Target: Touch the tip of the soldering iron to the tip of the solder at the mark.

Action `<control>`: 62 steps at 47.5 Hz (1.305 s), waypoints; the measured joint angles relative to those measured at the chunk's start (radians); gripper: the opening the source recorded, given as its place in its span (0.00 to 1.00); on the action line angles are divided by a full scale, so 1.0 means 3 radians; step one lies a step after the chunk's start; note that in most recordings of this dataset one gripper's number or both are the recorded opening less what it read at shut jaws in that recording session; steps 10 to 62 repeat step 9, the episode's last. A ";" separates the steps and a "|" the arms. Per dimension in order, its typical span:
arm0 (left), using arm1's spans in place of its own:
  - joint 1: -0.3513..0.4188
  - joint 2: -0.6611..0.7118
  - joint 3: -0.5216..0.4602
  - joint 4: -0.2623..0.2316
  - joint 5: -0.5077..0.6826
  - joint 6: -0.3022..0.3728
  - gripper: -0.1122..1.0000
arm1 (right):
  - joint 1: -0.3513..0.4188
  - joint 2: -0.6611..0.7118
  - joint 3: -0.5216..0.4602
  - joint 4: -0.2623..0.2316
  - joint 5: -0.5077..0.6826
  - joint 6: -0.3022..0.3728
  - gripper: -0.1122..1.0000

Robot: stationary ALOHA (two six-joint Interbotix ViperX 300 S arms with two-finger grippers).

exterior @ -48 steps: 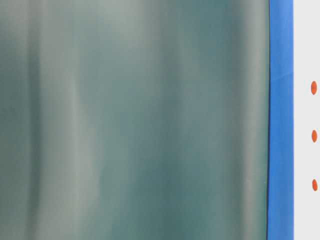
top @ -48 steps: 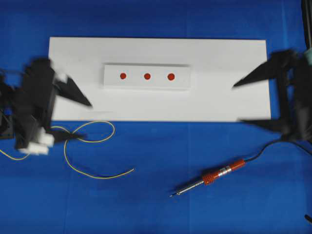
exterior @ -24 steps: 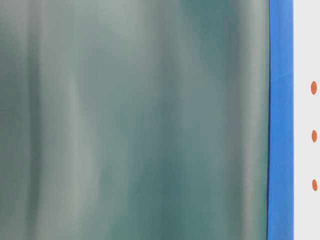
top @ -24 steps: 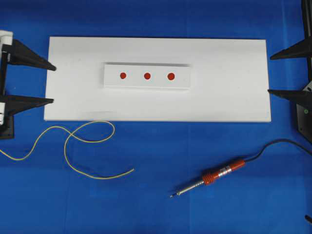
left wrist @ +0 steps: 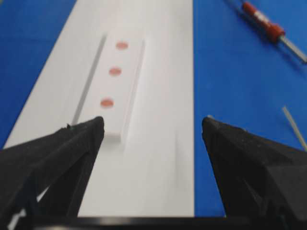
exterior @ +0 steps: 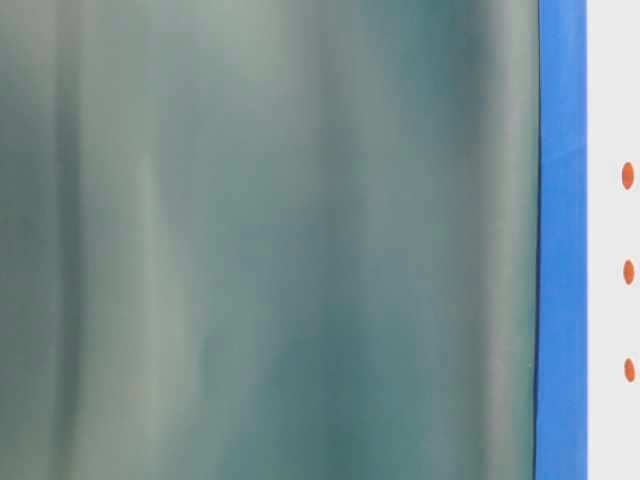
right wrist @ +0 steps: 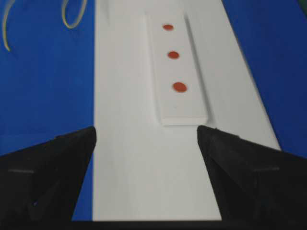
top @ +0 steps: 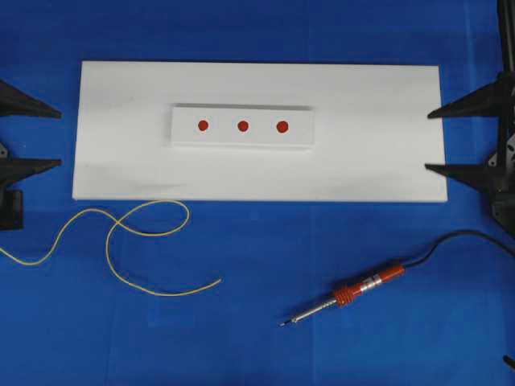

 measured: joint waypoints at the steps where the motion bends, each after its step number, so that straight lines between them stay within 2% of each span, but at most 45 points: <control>1: 0.0000 -0.0010 0.0026 0.0000 -0.0010 0.0000 0.80 | -0.0010 0.0026 0.0015 0.0005 -0.0046 0.0005 0.84; 9: 0.0000 -0.0031 0.0082 -0.0005 -0.0066 -0.0041 0.80 | -0.0020 0.0251 0.0128 0.0020 -0.0430 0.0031 0.84; 62: 0.0000 -0.0031 0.0082 -0.0005 -0.0066 -0.0041 0.80 | -0.0020 0.0251 0.0128 0.0020 -0.0430 0.0031 0.84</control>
